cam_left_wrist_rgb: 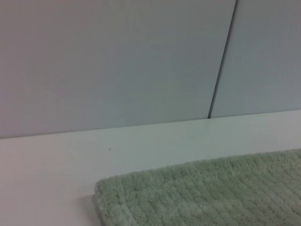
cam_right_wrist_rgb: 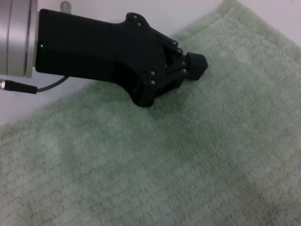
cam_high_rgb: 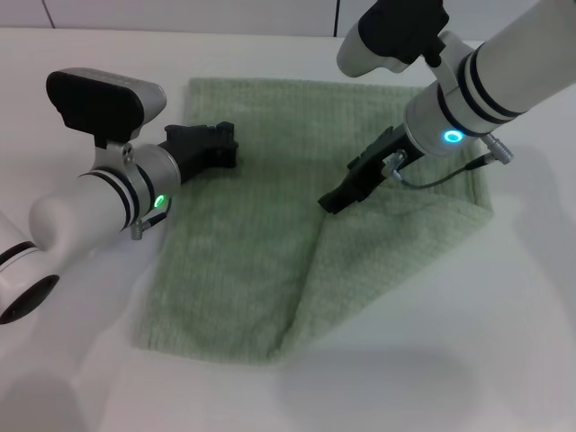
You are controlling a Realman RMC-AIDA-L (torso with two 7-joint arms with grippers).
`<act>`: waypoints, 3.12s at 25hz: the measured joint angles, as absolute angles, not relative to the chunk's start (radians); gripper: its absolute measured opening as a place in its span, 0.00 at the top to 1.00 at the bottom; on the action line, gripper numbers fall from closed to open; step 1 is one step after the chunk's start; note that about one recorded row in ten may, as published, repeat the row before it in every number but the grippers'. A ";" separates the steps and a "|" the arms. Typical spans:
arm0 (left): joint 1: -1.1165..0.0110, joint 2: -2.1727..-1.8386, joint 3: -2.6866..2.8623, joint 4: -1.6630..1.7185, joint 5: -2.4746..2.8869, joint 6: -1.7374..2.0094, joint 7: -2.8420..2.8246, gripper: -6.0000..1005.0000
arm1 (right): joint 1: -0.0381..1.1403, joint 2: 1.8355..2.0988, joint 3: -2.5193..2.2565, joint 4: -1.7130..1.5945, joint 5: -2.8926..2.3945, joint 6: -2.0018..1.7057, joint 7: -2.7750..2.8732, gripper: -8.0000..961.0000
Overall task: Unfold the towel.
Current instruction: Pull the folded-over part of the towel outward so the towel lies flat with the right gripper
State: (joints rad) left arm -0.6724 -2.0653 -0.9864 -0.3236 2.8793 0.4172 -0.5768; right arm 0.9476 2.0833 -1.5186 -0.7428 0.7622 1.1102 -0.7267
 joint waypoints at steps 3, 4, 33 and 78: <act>-0.674 -2.065 -0.985 -0.324 2.879 0.417 -0.577 0.99 | 0.949 2.083 -1.519 -0.735 0.765 1.105 -0.731 0.22; -0.674 -2.065 -0.985 -0.324 2.879 0.417 -0.577 0.99 | 0.950 2.083 -1.519 -0.729 0.765 1.104 -0.733 0.22; -0.667 -2.063 -0.989 -0.334 2.879 0.419 -0.577 0.99 | 0.989 2.085 -1.519 -0.649 0.778 1.102 -0.751 0.55; -0.660 -2.060 -0.997 -0.334 2.878 0.419 -0.577 0.99 | 0.702 2.077 -1.738 -1.498 0.568 1.775 -0.678 0.97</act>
